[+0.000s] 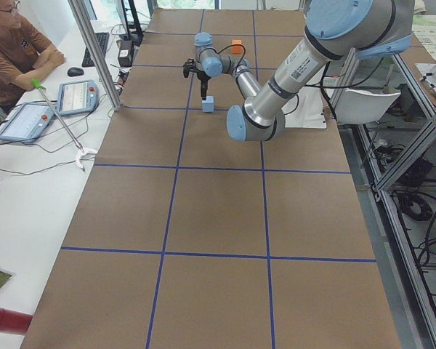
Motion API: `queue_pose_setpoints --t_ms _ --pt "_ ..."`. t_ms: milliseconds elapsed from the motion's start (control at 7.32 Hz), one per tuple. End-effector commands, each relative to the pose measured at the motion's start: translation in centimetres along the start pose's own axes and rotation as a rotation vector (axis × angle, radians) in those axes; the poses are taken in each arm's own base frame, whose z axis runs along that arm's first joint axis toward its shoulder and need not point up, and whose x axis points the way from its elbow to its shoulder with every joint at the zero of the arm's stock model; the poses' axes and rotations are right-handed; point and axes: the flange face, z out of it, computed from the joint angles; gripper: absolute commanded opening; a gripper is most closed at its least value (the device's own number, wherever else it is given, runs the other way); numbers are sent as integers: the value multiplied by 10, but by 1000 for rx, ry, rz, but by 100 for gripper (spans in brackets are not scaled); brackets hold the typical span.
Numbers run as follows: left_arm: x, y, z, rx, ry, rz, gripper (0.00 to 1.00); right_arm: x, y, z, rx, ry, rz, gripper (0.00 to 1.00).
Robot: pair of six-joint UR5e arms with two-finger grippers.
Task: Place blue block between orange and purple blocks
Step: 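Open and withdraw the left gripper while the right gripper moves over the cube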
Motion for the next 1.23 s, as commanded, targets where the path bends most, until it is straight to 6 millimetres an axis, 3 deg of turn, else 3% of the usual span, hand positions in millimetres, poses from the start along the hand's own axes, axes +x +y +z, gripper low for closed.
queue_pose_setpoints --t_ms 0,273,547,683,820,957,1094 --pt "-70 -18 -34 -19 36 -40 100 -50 24 19 0 14 3 100" --pt "-173 -24 -52 -10 26 27 100 -123 61 67 10 66 -32 100" --pt "-273 -14 -76 12 1 53 100 -208 81 151 -18 173 -97 100" --pt "-316 -7 -97 22 1 51 100 -234 89 196 -46 153 -151 100" --pt "-351 1 -113 43 -9 23 100 -243 86 246 -65 134 -186 100" --pt "-372 1 -115 46 -26 44 100 -244 84 288 -56 193 -191 100" --pt "-395 -1 -118 48 -46 81 100 -244 104 324 11 264 -235 100"
